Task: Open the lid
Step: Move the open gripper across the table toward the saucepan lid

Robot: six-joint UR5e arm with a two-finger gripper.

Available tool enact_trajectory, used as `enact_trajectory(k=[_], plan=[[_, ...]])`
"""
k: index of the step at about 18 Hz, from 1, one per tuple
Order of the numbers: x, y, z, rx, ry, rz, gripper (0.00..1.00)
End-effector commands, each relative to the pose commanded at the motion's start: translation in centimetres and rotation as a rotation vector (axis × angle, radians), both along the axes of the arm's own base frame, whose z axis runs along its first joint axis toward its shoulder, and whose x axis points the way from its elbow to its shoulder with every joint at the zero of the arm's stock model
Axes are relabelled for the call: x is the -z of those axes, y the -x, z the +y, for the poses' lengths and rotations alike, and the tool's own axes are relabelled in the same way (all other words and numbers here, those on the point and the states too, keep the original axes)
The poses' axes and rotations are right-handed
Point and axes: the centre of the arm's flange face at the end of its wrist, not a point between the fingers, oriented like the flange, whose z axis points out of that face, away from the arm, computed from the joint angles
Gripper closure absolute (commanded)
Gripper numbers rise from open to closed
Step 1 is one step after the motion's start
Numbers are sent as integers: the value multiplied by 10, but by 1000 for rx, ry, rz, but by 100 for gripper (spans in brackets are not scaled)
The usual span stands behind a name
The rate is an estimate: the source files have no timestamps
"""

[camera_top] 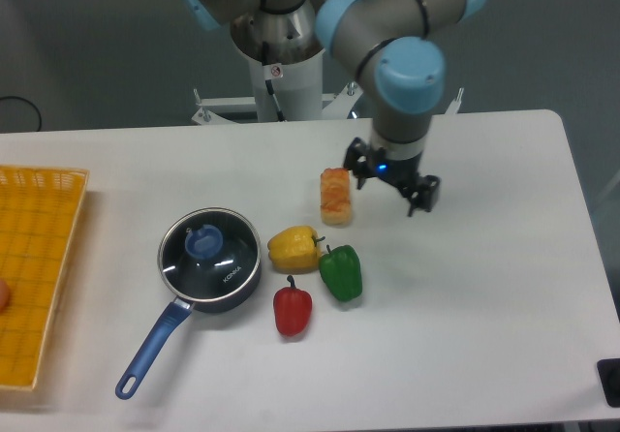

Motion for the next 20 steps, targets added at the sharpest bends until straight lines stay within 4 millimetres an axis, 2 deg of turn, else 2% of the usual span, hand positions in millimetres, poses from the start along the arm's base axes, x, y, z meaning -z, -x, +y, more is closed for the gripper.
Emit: enact_trajectory(k=[5,10,15,20], plan=[[-23,-50,12,69,-29,28,0],[-25,-103,29,126,-25,35,0],[-19,-130,40,154,-14,45,0],[-13,-150,41,172,0,41,0]])
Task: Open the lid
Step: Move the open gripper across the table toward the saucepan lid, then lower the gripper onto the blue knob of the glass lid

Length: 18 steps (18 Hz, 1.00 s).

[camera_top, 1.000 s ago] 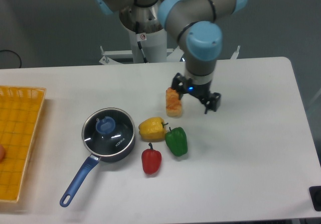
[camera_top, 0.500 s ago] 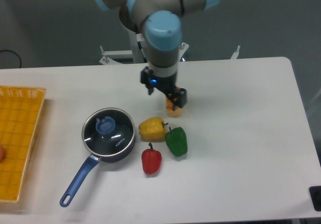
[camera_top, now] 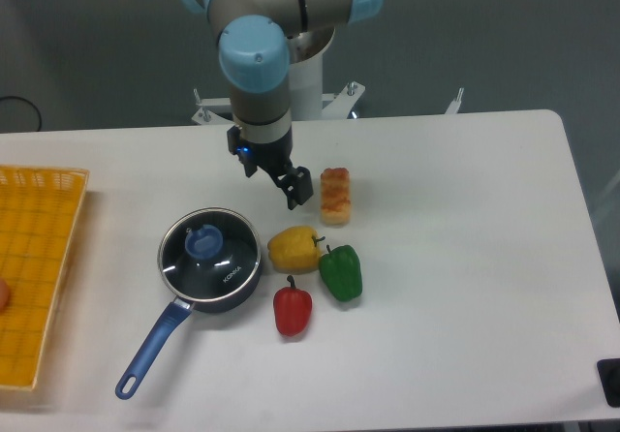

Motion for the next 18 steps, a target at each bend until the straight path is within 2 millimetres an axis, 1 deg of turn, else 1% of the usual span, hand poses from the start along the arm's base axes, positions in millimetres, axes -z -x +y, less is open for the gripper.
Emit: enact_trajectory(k=[3,5,7,9,12,14,16,18], plan=[[4,-21,2,20,27,18,0],[3,-26,6,8,25,20,0],[0,-22,13,8,19,25,0],[1,-15,26,14,20,26,0],[8,-14,51,48,53,59,0],[18,-21,67,85,87,86,0],[20,-20,76,96,89,90,0],[22,-19,81,101,90,88,0]])
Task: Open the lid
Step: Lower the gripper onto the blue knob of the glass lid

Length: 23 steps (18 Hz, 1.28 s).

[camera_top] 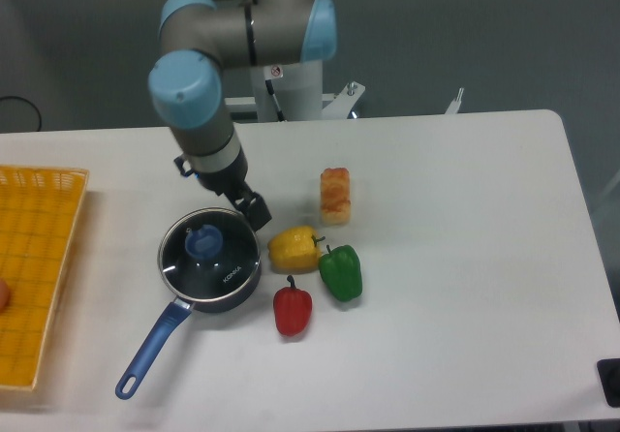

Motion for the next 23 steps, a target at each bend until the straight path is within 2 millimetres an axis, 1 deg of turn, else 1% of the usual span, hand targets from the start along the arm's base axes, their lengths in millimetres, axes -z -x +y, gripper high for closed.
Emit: enact_trajectory(k=[2,7,10,16,23], plan=[[2,-13,6,26,3,0,0],[1,-26,11,81,1,-5,0],[8,-33,16,92,4,-12,0],[16,-34,25,95,-31,-34,0],[15,-27,28,113,-35,-30,0]])
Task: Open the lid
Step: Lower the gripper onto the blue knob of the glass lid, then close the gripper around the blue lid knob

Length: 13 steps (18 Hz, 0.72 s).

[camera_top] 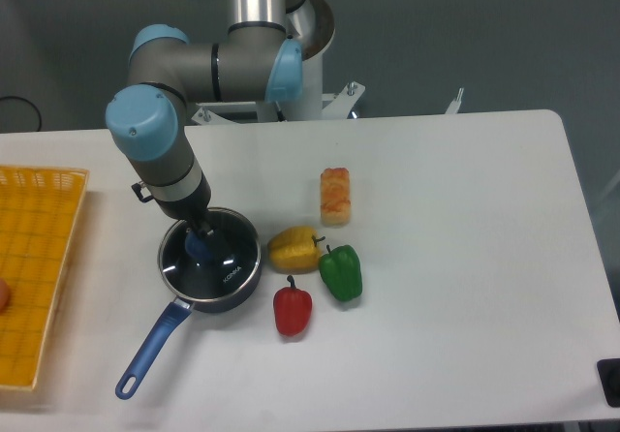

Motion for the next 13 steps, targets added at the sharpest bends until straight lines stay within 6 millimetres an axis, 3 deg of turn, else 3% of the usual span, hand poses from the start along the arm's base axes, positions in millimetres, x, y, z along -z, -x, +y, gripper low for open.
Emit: enact_trajectory(k=[13], plan=[[18,2,7,0,25,-14,0]])
